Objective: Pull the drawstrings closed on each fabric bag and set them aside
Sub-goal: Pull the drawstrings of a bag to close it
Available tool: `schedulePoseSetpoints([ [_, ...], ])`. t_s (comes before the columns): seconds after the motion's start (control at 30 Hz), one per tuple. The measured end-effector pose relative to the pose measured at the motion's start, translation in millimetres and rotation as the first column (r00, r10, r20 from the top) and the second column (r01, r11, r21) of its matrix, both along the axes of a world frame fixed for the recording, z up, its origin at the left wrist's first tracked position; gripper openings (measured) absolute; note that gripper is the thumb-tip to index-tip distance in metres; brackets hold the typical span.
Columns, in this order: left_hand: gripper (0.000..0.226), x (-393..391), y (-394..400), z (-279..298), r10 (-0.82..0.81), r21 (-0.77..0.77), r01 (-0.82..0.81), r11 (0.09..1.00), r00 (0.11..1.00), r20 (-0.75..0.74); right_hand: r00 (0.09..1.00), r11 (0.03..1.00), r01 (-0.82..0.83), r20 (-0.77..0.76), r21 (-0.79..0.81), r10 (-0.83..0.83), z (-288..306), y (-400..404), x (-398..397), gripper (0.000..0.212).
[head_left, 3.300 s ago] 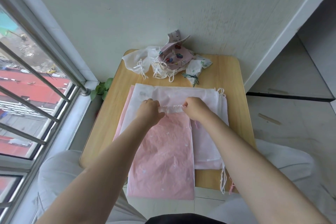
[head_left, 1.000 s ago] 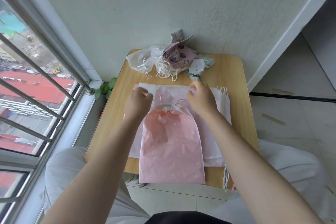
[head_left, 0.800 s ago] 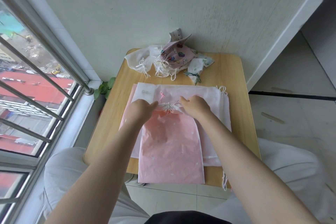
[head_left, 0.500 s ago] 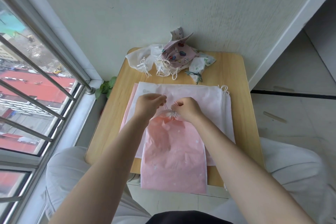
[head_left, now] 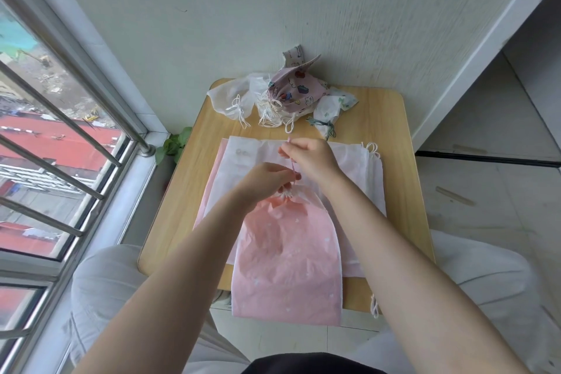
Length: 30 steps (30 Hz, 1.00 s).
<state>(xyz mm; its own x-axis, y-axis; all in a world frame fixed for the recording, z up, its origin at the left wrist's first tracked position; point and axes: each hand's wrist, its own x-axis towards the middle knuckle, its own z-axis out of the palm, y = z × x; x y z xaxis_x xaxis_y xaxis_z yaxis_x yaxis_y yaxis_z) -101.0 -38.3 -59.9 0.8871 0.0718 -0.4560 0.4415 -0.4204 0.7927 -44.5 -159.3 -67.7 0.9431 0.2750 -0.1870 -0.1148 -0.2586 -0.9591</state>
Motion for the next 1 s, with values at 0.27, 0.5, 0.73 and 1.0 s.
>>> schedulePoseSetpoints([
  [0.27,0.021,4,9,-4,0.126,-0.031,-0.125,0.992,0.991,0.043,0.998,0.94,-0.055,0.012,-0.338,0.063,-2,-1,2,0.038],
  [0.5,0.018,9,5,-13,0.273,-0.099,-0.271,0.958,0.962,0.006,0.953,0.823,-0.303,-0.169,-0.48,0.252,10,-20,-1,0.03],
  [0.73,0.013,11,13,-9,0.202,-0.163,-0.2,0.966,0.979,-0.003,0.922,0.822,-0.386,-0.209,-0.419,0.326,12,-16,-10,0.02],
  [1.0,0.02,6,15,1,0.011,0.031,-0.015,0.999,0.99,0.141,0.989,0.912,-0.149,-0.053,-0.382,0.139,0,-25,-2,0.019],
])
